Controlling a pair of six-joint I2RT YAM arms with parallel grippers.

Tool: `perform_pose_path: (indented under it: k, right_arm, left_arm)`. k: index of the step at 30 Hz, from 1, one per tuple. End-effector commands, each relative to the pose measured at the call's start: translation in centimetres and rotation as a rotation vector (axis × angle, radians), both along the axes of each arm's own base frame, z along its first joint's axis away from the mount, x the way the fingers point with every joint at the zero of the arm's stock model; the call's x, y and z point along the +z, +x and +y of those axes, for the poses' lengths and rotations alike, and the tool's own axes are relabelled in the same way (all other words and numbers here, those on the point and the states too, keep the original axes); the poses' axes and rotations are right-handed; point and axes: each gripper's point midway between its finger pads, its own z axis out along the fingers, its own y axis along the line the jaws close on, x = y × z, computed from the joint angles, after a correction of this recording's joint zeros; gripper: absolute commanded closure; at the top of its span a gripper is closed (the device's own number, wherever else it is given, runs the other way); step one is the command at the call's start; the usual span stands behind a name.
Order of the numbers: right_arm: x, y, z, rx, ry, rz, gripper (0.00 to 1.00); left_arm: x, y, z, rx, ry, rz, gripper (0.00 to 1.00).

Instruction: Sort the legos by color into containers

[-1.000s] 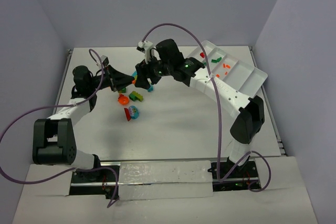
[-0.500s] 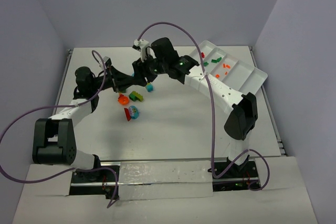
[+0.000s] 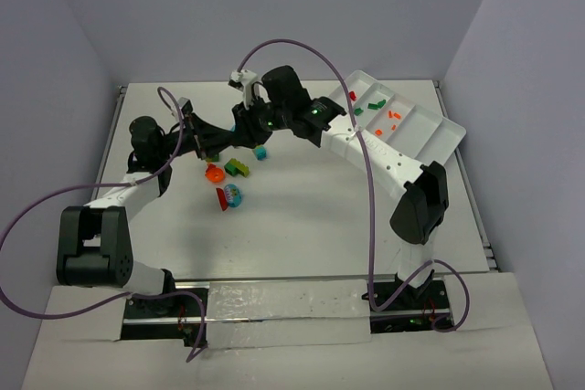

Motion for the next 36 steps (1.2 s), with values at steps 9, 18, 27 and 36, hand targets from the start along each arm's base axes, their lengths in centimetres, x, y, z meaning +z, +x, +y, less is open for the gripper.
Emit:
perform_pose_path:
  k: [9, 18, 27, 36]
  right_arm:
    - [1.6, -0.5, -0.2, 0.012, 0.026, -0.045, 0.88]
    - [0.5, 1.0, -7.3, -0.105, -0.010, -0.022, 0.93]
    - [-5.8, 7.9, -25.5, -0.513, -0.171, 0.035, 0.93]
    - [-12.5, 15.7, -37.7, -0.837, -0.334, 0.165, 0.94]
  left_arm:
    - [0.6, 0.0, 0.4, 0.007, 0.038, -0.090, 0.35]
    - [-0.4, 3.5, 4.9, 0.132, 0.277, -0.229, 0.17]
    - [-2.9, 5.9, 8.1, 0.217, 0.853, -0.466, 0.13]
    - [-6.3, 7.5, 8.2, 0.192, 1.326, -0.585, 0.12]
